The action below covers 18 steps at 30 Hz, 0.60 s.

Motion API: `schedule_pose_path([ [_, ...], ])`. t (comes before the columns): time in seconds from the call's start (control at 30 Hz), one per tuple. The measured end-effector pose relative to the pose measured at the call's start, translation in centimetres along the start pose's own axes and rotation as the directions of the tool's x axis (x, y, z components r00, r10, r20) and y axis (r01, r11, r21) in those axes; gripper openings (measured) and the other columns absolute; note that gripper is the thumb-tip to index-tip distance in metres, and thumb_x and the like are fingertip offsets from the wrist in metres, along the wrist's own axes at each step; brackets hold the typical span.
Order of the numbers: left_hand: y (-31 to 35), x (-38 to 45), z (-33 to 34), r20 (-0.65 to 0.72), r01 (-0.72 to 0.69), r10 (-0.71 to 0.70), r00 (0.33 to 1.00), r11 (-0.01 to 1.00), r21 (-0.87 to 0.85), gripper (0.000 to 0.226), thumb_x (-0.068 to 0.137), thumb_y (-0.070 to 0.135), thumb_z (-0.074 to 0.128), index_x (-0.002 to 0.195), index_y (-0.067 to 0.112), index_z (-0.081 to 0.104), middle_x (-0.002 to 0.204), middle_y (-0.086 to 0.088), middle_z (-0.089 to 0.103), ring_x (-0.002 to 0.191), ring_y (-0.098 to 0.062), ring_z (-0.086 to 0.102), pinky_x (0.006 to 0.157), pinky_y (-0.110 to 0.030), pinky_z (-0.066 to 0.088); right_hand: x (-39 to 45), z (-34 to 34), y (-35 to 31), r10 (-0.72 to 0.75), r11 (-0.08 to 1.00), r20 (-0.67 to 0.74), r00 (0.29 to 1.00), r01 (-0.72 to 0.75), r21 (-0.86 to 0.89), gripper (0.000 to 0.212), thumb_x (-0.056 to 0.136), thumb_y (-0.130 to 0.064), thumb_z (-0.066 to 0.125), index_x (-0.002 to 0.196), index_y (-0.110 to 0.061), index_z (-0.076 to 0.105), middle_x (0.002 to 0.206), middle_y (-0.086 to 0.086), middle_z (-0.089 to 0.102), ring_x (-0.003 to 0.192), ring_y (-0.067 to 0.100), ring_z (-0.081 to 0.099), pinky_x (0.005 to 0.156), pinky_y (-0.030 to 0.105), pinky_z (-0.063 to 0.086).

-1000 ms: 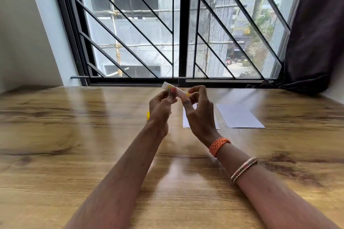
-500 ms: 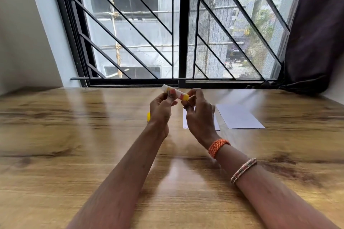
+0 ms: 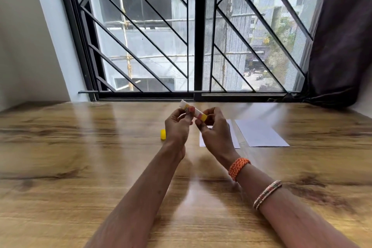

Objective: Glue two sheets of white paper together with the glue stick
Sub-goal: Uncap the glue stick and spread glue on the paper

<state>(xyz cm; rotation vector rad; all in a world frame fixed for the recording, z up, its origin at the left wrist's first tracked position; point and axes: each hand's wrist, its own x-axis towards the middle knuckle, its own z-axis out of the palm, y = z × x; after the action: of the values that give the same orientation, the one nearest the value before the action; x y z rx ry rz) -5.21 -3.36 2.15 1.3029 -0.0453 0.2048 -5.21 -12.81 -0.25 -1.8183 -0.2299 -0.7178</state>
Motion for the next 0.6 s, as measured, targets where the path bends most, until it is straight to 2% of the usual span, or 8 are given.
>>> schedule_pose_path([
  [0.1, 0.02, -0.1, 0.13, 0.023, -0.007, 0.007, 1.0, 1.0, 0.019, 0.023, 0.093, 0.021, 0.054, 0.109, 0.008, 0.064, 0.101, -0.003, 0.064, 0.086, -0.013, 0.052, 0.063, -0.019, 0.037, 0.17, -0.14, 0.2, -0.005, 1.0, -0.023, 1.0, 0.005, 0.003, 0.015, 0.085, -0.004, 0.066, 0.091, -0.011, 0.053, 0.073, -0.007, 0.06, 0.063, -0.002, 0.057, 0.053, 0.006, 0.042],
  [0.2, 0.17, -0.11, -0.07, 0.036, -0.015, 0.014, 0.999, 0.999, 0.038, 0.023, 0.095, 0.022, 0.051, 0.106, 0.009, 0.065, 0.095, 0.002, 0.067, 0.083, -0.011, 0.054, 0.063, -0.02, 0.036, 0.23, -0.34, -0.01, 0.003, 0.999, 0.033, 0.999, -0.002, -0.034, 0.008, 0.089, -0.008, 0.061, 0.083, -0.011, 0.057, 0.067, -0.003, 0.061, 0.056, 0.002, 0.055, 0.049, 0.012, 0.042],
  [0.33, 0.18, -0.3, -0.04, 0.075, 0.021, -0.024, 0.997, 0.999, 0.036, 0.019, 0.095, 0.026, 0.049, 0.085, 0.021, 0.065, 0.082, 0.011, 0.064, 0.075, -0.007, 0.052, 0.064, -0.022, 0.037, 0.07, -0.62, -0.05, 0.047, 0.991, 0.119, 0.992, -0.032, -0.129, 0.035, 0.098, -0.022, 0.04, 0.072, -0.01, 0.061, 0.061, 0.008, 0.061, 0.055, 0.018, 0.056, 0.053, 0.033, 0.045],
  [0.43, -0.03, -0.3, 0.05, 0.079, 0.008, -0.01, 0.997, 1.0, 0.022, 0.015, 0.093, 0.026, 0.053, 0.082, 0.025, 0.063, 0.08, 0.011, 0.064, 0.071, -0.005, 0.053, 0.061, -0.019, 0.04, -0.14, -0.57, -0.18, 0.069, 0.987, 0.103, 0.992, -0.053, -0.151, 0.042, 0.1, -0.029, 0.034, 0.066, -0.018, 0.057, 0.06, 0.004, 0.062, 0.06, 0.022, 0.059, 0.061, 0.038, 0.046],
  [0.53, -0.39, -0.19, 0.04, 0.047, -0.019, 0.018, 0.999, 1.0, 0.019, 0.01, 0.09, 0.023, 0.057, 0.093, 0.018, 0.066, 0.083, 0.006, 0.064, 0.068, -0.005, 0.051, 0.049, -0.007, 0.043, -0.02, -0.35, -0.26, 0.109, 0.993, 0.064, 0.992, -0.106, -0.041, 0.022, 0.099, -0.02, 0.04, 0.083, -0.018, 0.056, 0.072, 0.0, 0.063, 0.072, 0.022, 0.062, 0.067, 0.039, 0.05],
  [0.6, -0.48, -0.06, 0.08, 0.004, -0.022, 0.022, 1.0, 1.0, 0.002, 0.016, 0.089, 0.022, 0.059, 0.102, 0.014, 0.065, 0.086, 0.002, 0.063, 0.069, -0.006, 0.051, 0.049, -0.007, 0.044, 0.03, -0.2, -0.22, 0.105, 0.994, 0.064, 0.992, -0.106, 0.016, 0.005, 0.096, -0.017, 0.048, 0.096, -0.014, 0.052, 0.08, 0.001, 0.063, 0.079, 0.023, 0.063, 0.072, 0.041, 0.051],
])
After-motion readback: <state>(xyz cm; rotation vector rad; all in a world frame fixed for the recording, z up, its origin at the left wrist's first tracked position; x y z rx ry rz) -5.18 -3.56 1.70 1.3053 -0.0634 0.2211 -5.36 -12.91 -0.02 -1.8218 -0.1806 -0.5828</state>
